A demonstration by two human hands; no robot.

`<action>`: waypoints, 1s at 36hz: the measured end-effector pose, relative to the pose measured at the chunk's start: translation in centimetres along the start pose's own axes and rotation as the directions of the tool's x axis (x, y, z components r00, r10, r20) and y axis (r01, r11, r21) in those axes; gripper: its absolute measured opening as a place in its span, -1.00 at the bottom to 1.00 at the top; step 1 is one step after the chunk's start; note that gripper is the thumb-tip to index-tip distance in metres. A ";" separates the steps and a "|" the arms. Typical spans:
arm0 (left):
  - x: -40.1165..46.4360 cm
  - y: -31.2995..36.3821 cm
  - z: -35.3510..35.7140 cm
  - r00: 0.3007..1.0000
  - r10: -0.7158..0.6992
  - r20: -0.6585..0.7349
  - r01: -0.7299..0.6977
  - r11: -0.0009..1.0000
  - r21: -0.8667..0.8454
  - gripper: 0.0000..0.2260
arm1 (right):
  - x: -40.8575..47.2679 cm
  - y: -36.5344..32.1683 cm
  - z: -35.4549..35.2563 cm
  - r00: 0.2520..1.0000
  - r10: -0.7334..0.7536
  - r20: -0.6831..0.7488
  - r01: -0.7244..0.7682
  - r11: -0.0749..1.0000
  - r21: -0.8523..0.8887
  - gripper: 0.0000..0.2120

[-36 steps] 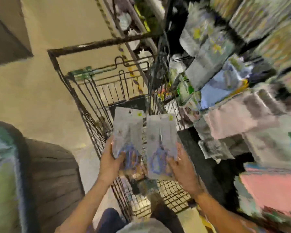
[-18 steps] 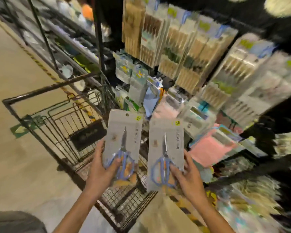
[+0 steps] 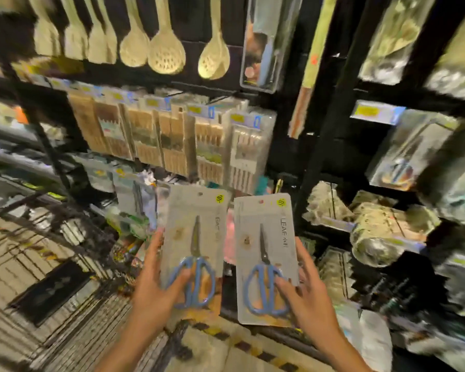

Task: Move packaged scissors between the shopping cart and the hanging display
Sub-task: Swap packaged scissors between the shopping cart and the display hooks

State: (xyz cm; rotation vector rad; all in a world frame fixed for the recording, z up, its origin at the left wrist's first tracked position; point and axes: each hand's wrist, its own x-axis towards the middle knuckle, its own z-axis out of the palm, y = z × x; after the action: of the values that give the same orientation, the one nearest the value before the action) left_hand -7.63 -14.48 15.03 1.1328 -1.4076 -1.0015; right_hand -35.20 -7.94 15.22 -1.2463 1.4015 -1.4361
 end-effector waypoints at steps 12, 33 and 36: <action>-1.1 9.1 12.0 0.979 0.113 0.168 -0.103 0.992 -0.069 -0.28 | -3.6 -4.9 -12.4 0.970 -0.125 -0.211 0.136 0.990 0.039 -0.29; 10.6 11.9 18.1 0.925 0.313 0.214 -0.281 0.945 -0.167 -0.27 | 5.8 -4.5 -15.6 0.925 -0.171 -0.340 0.182 0.983 0.000 -0.25; 12.5 11.1 18.4 0.917 0.337 0.212 -0.308 0.938 -0.161 -0.26 | 7.5 -3.6 -15.3 0.912 -0.177 -0.369 0.186 0.982 -0.012 -0.25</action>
State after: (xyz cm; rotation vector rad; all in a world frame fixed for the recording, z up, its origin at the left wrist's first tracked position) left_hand -27.69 -24.33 26.01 0.6737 -1.6345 -0.9906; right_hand -51.38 -10.96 20.94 -1.1558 1.5366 -1.8873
